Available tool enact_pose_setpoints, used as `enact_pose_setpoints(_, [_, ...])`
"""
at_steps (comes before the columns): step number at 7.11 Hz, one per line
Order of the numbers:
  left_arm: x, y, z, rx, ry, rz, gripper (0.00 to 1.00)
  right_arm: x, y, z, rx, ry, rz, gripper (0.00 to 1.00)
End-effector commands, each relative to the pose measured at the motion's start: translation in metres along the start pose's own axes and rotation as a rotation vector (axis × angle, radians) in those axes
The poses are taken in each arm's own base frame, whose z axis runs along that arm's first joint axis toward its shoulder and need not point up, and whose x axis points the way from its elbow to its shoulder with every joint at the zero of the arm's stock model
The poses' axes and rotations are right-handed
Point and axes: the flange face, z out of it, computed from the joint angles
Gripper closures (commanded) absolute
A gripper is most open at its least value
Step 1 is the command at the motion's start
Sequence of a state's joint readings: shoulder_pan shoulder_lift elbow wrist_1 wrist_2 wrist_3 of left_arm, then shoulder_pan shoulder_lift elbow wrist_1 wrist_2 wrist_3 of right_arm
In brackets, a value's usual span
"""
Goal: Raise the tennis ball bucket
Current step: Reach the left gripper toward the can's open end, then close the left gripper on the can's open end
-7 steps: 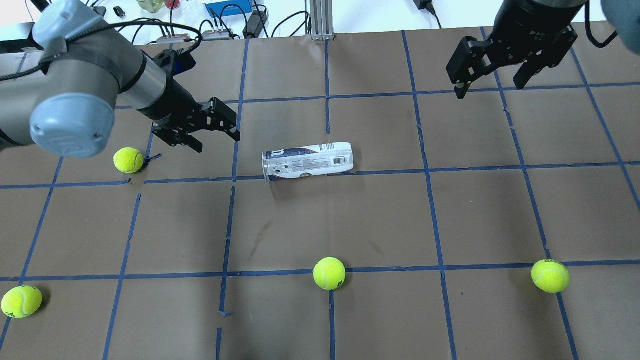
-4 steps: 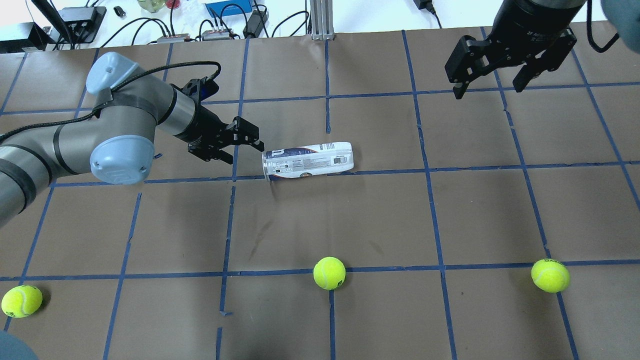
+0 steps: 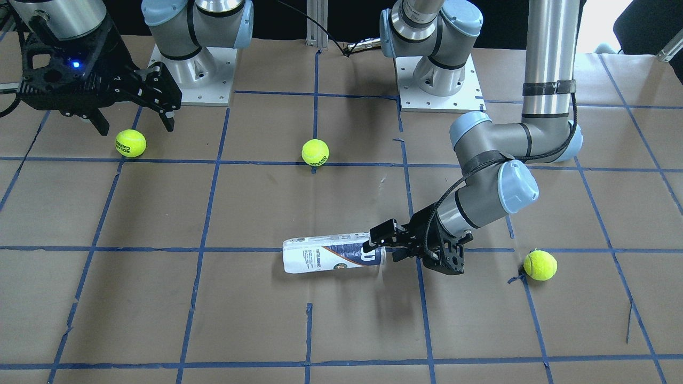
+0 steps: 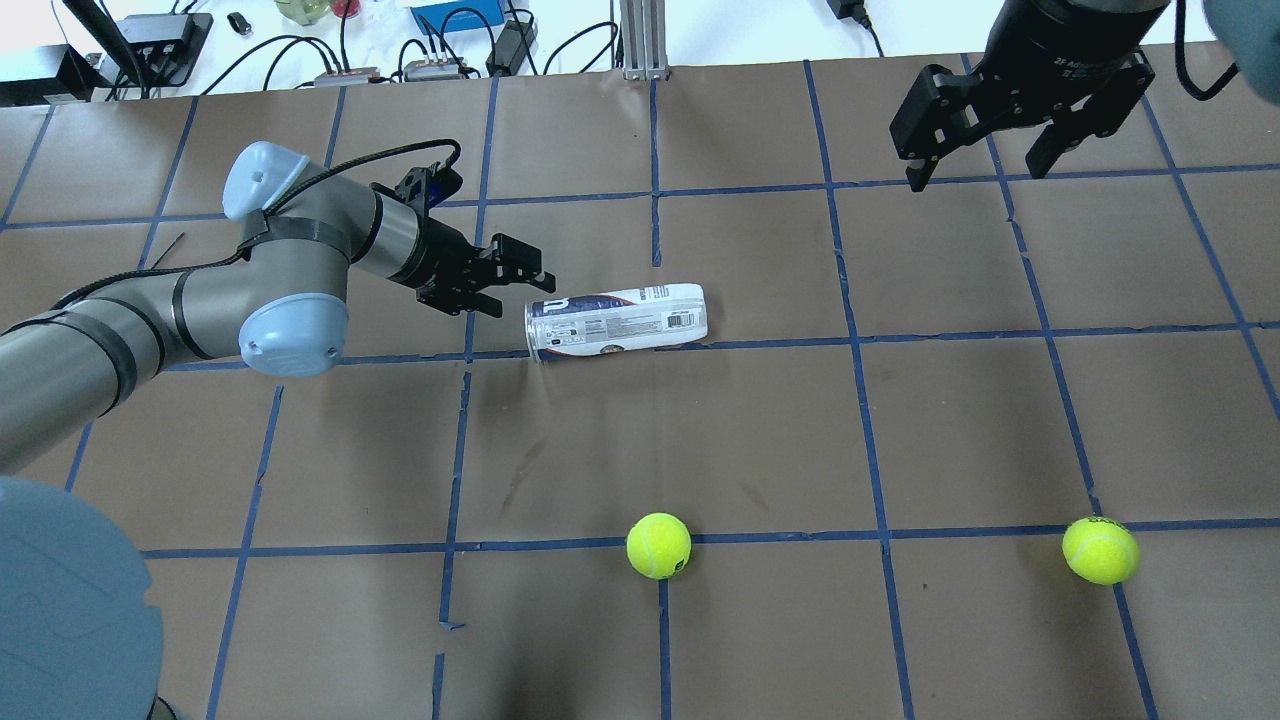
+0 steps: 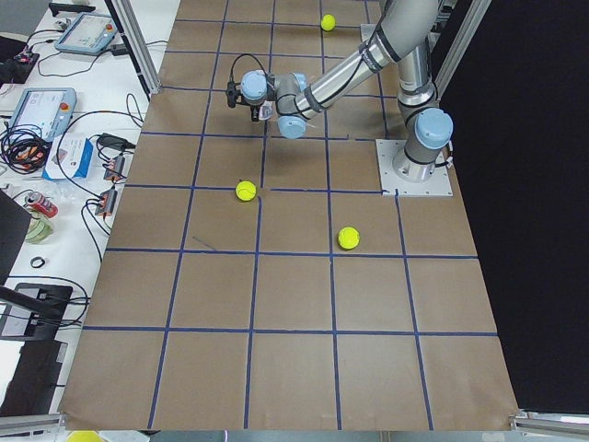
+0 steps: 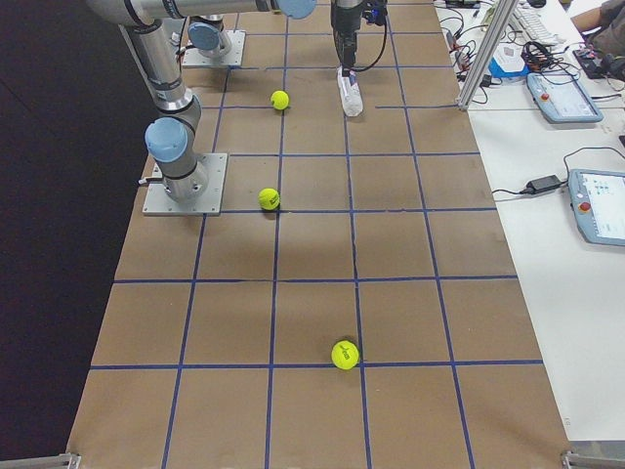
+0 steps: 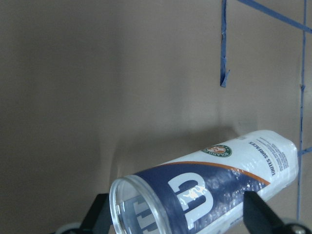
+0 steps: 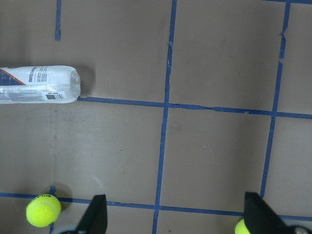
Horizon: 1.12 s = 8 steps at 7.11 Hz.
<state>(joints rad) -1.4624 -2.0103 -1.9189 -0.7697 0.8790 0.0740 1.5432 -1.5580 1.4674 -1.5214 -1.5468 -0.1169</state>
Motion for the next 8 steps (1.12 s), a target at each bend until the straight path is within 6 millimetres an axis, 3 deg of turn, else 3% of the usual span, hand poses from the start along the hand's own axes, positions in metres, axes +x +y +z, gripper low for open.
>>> enact_pose_setpoints(1, [-0.002,-0.001,0.010,-0.009,0.061,-0.012,0.07,0.000,-0.002,0.003,-0.004,-0.003,-0.001,0.00])
enact_pose_setpoints(3, [0.004,0.000,0.011,-0.006,0.134,-0.024,0.11,0.001,-0.002,0.005,-0.015,-0.004,0.001,0.00])
enact_pose_setpoints(4, [0.004,0.003,0.012,-0.009,0.134,-0.022,0.20,0.002,-0.002,0.005,-0.018,-0.001,0.004,0.00])
enact_pose_setpoints(6, [-0.001,0.008,0.018,-0.028,0.130,-0.036,0.24,0.001,-0.001,0.007,-0.024,-0.002,0.002,0.00])
enact_pose_setpoints(7, [0.000,0.008,0.019,-0.027,0.137,-0.042,0.39,0.005,-0.001,0.006,-0.024,0.000,0.008,0.00])
enact_pose_setpoints(8, [0.008,0.008,0.008,-0.017,0.127,-0.054,0.62,0.004,-0.001,0.005,-0.023,-0.001,0.005,0.00])
